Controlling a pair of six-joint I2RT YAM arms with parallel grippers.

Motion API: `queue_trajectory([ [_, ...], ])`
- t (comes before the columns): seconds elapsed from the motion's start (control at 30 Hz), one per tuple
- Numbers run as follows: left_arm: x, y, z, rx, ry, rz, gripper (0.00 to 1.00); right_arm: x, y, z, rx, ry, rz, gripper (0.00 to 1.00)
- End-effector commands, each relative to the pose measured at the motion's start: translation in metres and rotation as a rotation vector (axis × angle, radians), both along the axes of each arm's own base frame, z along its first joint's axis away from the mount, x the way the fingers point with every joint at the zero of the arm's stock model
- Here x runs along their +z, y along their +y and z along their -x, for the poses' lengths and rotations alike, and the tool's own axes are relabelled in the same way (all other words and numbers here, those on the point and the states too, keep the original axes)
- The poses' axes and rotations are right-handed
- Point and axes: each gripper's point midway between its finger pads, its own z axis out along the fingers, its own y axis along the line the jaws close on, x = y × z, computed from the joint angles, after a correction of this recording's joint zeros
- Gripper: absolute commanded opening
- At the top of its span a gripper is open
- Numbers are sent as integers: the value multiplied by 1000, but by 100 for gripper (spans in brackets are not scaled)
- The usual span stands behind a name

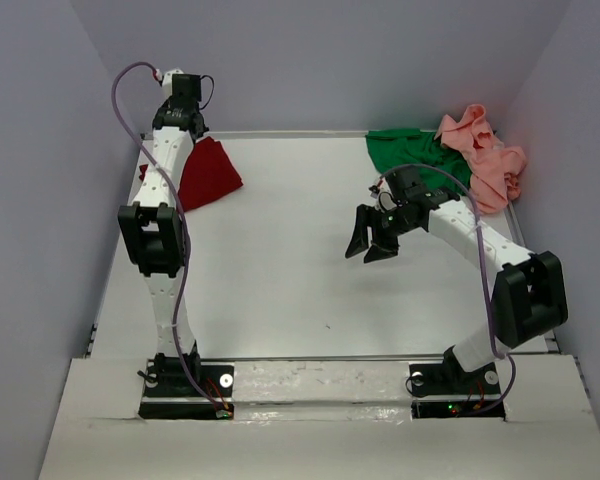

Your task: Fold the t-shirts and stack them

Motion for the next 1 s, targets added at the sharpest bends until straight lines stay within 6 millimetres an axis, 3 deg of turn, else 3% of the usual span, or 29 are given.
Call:
queue_trajectory([
  [0.0, -71, 5, 52, 54, 293, 111, 0, 5, 7, -9, 18, -29, -37, 65],
  [0.23, -151, -18, 102, 28, 576, 261, 0, 7, 10, -17, 28, -40, -43, 65],
  [0.3, -161, -21, 108, 36, 627, 290, 0, 8, 11, -17, 29, -44, -46, 65],
  [0.63, -180, -52, 110, 4, 649, 469, 0, 9, 12, -19, 24, -65, -57, 65],
  [0.67, -182, -51, 109, 13, 652, 465, 0, 9, 11, -18, 23, -64, -57, 65],
  [0.7, -185, -36, 107, 48, 647, 464, 0, 10, 11, -18, 21, -70, -59, 65],
  [0.97, -195, -10, 112, 136, 679, 412, 0, 13, 9, -16, 13, -85, -55, 65],
])
